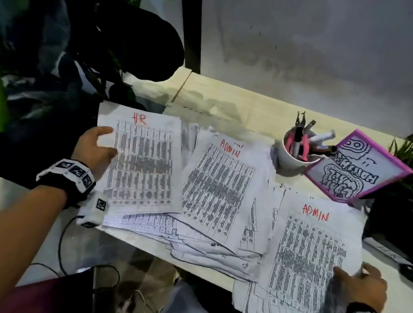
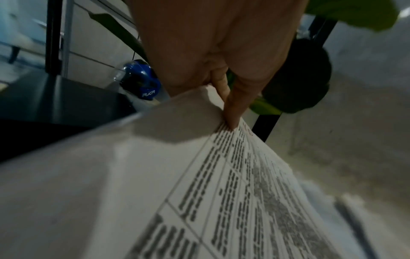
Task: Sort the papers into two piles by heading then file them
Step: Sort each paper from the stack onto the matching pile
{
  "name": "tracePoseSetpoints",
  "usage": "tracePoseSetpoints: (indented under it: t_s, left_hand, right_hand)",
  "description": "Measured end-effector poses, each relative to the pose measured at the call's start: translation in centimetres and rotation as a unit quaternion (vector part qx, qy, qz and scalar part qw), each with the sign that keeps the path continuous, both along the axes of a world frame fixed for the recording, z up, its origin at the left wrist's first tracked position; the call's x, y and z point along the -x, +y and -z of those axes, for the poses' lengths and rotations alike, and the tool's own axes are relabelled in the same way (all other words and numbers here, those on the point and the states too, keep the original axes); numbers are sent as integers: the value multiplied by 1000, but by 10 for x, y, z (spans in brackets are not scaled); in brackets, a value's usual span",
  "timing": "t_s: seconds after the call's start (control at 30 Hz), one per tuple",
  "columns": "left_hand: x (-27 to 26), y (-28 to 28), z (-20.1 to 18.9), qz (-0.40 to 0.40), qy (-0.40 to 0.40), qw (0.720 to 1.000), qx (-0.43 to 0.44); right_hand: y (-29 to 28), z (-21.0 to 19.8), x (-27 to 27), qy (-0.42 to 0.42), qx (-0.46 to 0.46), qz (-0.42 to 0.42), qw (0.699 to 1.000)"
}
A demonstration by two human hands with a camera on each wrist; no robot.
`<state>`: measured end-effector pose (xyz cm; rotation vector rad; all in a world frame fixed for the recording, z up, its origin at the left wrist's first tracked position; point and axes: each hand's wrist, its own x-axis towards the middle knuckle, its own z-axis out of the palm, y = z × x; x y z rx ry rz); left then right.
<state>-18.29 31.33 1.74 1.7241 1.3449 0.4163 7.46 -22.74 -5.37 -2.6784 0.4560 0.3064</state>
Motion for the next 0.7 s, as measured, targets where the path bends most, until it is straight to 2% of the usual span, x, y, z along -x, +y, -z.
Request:
tracePoseSetpoints:
  t_s: [0.13, 0.3, 0.4, 0.43, 0.47, 0.5, 0.57, 0.6, 0.7]
  left_hand:
    - [2, 18, 22, 65, 105, 991, -47]
    - [-14, -3, 48, 72, 150, 985, -50]
    - [-27, -22, 49, 47, 232, 962, -135]
    - [-32, -32, 47, 28, 232, 956, -179]
    - [-41, -45, 43, 28, 202, 954, -218]
    - [-49, -61, 39, 54, 151, 962, -220]
    - [-63, -94, 35, 124, 58, 981, -140]
    - [-68, -111, 36, 145, 41, 985, -90]
    - [-81, -145, 45, 160, 70, 984, -33]
  right_hand:
    - [2, 3, -1, 0, 11, -4, 1000]
    - [2, 0, -3, -4, -11, 10, 1000]
    - [0, -5, -5, -15, -36, 17, 999]
    - [-1, -5, -5, -21, -46, 23, 998]
    - [-2, -6, -6, -29, -57, 32, 997]
    - [-1, -6, -6, -37, -66, 38, 996]
    - [-1, -7, -6, -53, -81, 40, 995]
    - [-1, -6, -6, -62, -85, 39, 994]
    - [-2, -3, -5, -86, -97, 34, 991]
